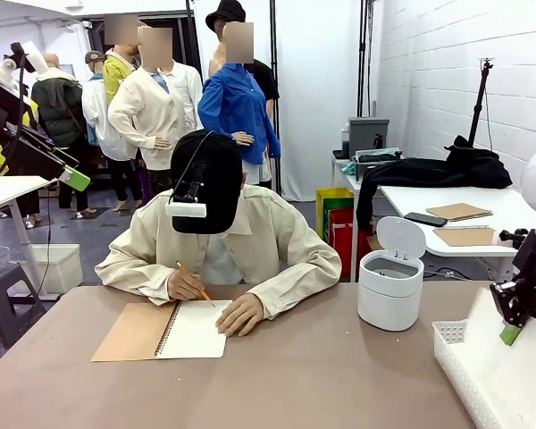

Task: Sort the paper based on its condition.
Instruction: If a person hands you a paper, place it in the Organizing basket , and if it's crumpled, put it in the Trash can.

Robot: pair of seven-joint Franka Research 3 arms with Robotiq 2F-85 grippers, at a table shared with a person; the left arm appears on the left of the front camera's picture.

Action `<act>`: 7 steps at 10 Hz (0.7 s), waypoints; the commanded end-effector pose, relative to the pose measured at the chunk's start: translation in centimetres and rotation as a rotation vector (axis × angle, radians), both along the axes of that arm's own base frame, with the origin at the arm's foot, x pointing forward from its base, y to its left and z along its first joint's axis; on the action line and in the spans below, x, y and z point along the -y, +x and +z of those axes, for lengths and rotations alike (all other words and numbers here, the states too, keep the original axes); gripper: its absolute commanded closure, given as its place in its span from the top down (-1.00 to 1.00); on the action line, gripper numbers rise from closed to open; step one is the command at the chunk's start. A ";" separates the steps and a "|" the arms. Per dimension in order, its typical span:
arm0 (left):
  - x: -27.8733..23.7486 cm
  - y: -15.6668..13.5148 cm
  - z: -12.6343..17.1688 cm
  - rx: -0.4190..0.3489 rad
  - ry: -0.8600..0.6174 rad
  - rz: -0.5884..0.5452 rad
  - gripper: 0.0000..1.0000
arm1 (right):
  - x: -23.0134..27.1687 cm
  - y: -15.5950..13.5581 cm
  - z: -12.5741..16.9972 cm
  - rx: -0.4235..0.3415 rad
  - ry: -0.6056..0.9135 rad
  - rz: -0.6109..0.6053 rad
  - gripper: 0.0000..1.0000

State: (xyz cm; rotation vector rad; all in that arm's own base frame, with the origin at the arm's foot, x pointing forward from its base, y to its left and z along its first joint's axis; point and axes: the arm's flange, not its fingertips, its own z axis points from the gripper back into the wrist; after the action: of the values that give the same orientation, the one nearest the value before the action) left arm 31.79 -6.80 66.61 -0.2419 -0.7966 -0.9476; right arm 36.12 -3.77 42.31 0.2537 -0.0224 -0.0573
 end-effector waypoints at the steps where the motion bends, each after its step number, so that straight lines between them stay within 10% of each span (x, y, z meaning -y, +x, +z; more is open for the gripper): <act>1: -0.1 0.0 0.0 0.000 -0.003 -0.002 1.00 | -2.1 -10.1 -9.2 0.041 0.041 0.028 -1.00; 7: -0.1 0.0 0.0 0.000 -0.003 -0.002 1.00 | -2.4 -12.1 -9.6 0.118 0.113 0.013 -1.00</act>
State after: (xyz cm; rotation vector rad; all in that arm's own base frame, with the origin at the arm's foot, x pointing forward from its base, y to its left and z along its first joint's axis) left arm 31.79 -6.80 66.61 -0.2419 -0.7966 -0.9476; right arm 37.59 -3.87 40.95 0.3418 -0.0760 -0.0324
